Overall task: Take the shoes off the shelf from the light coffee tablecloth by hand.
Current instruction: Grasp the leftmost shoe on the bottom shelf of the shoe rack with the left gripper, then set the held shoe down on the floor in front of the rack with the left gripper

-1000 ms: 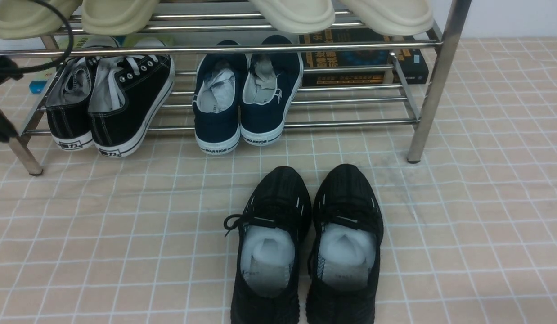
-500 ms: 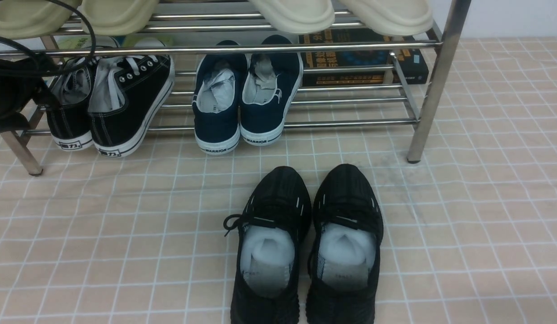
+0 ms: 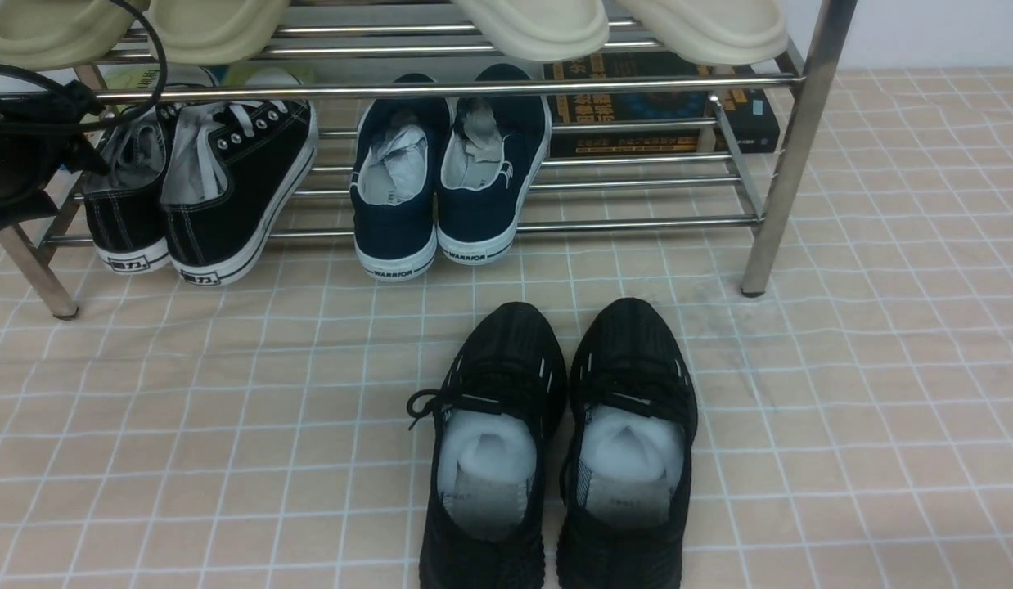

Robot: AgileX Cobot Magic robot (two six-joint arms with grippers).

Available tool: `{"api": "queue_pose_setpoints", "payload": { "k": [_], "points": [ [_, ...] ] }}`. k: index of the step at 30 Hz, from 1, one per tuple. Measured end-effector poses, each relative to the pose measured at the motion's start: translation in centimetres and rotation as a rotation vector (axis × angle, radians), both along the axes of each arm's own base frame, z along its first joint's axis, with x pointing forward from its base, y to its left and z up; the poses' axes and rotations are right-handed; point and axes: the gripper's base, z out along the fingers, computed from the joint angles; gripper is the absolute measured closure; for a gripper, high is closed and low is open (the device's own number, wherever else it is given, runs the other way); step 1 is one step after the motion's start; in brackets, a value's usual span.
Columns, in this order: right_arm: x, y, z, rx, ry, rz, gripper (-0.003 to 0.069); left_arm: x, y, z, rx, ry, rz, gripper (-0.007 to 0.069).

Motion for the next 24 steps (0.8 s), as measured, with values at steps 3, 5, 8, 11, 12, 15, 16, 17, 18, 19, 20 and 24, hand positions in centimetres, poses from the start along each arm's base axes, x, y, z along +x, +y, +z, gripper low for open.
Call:
{"api": "queue_pose_setpoints", "payload": {
  "k": [3,5,8,11,12,15,16,17,18,19,20,24],
  "points": [
    [0.0,0.0,0.0,0.0,0.0,0.0,0.042,0.5,0.1,-1.4,-0.01,0.032,0.001,0.0161],
    [0.0,0.0,0.0,0.0,0.0,0.0,0.042,0.8,0.2,-2.0,-0.016,0.039,0.006,0.0161],
    [0.0,0.0,0.0,0.0,0.0,0.0,0.042,1.0,0.2,-2.3,-0.02,0.037,0.011,0.0172],
    [0.0,0.0,0.0,0.0,0.0,0.0,0.042,1.1,0.2,-2.2,-0.027,0.034,0.014,0.0259],
    [0.0,0.0,0.0,0.0,0.001,0.0,0.042,1.1,0.2,-2.2,-0.028,0.033,0.014,0.0312],
    [0.0,0.0,0.0,0.0,0.001,0.0,0.042,1.0,0.2,-2.3,-0.029,0.044,0.009,0.0482],
    [0.0,0.0,0.0,0.0,0.001,0.0,0.042,0.9,0.1,-2.3,-0.031,0.05,0.007,0.0536],
    [0.0,0.0,0.0,0.0,0.001,0.0,0.042,0.9,0.1,-2.2,-0.028,0.058,0.002,0.0569],
    [0.0,0.0,0.0,0.0,0.001,0.0,0.042,0.7,0.1,-2.1,-0.022,0.065,-0.005,0.0587],
    [0.0,0.0,0.0,0.0,0.001,0.0,0.042,0.5,0.1,-1.9,-0.011,0.074,-0.016,0.0596],
    [0.0,0.0,0.0,0.0,0.001,0.0,0.042,0.3,0.0,-1.7,0.002,0.082,-0.025,0.06],
    [0.0,0.0,0.0,0.0,0.001,0.0,0.042,-1.7,-0.2,0.3,0.065,0.14,-0.077,0.0603]
  ]
}}
